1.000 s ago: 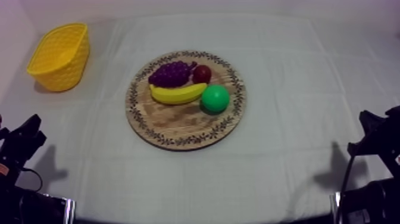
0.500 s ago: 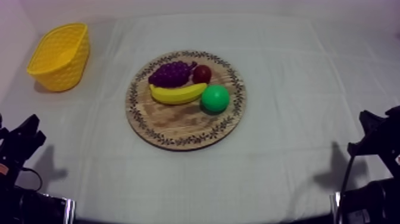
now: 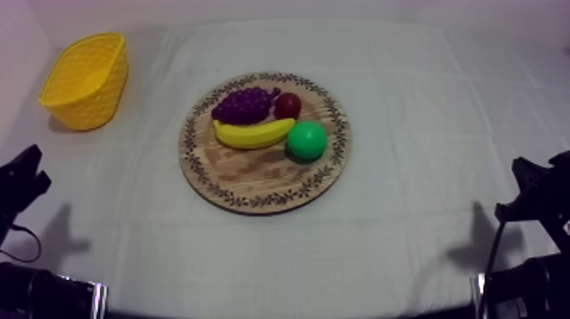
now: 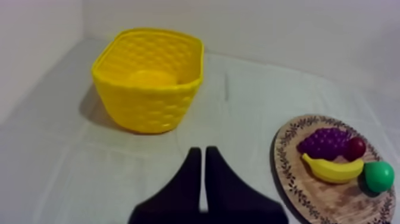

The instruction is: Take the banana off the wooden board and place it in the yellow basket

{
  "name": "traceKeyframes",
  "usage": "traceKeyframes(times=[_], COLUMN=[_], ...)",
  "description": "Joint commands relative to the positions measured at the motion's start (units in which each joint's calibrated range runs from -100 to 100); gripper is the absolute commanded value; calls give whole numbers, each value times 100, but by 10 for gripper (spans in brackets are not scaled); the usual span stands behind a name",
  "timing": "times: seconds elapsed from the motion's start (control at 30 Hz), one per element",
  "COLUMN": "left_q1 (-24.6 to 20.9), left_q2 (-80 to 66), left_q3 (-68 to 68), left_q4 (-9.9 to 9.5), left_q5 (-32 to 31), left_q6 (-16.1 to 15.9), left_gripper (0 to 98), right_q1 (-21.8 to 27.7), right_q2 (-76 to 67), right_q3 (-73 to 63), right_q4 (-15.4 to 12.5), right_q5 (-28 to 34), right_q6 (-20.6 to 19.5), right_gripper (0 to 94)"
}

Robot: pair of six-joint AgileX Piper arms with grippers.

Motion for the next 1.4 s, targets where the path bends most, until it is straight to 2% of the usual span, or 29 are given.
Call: traceKeyframes(times=[0.0,0.23,0.5,0.63,0.9,1.2,1.37], left_q1=[37,250,357,310,170,421,667], left_q2=[547,2192,4465,5618,7495,8826,9189], left_q3=[-859,-3063,-5794,-6830,-8143,-8902,-9136], left_q4=[-9,-5,-20,-16,-32,-94,80], left_q5=[136,437,1268,1539,2362,2733,2894], left_q6=[-68,-397,-546,-509,-332,-650,-823], left_gripper=[1,3,32,26,2,1,1], right_q1=[1,1,1,1,1,1,1], right_q2=[3,3,3,3,3,3,3], right_q3=[4,4,4,4,4,4,4], right_q4=[1,1,1,1,1,1,1], right_q5=[0,0,0,0,0,0,0], right_q6=[-5,-6,-6,-6,-6,-6,-6], right_gripper=[4,4,4,4,4,4,4])
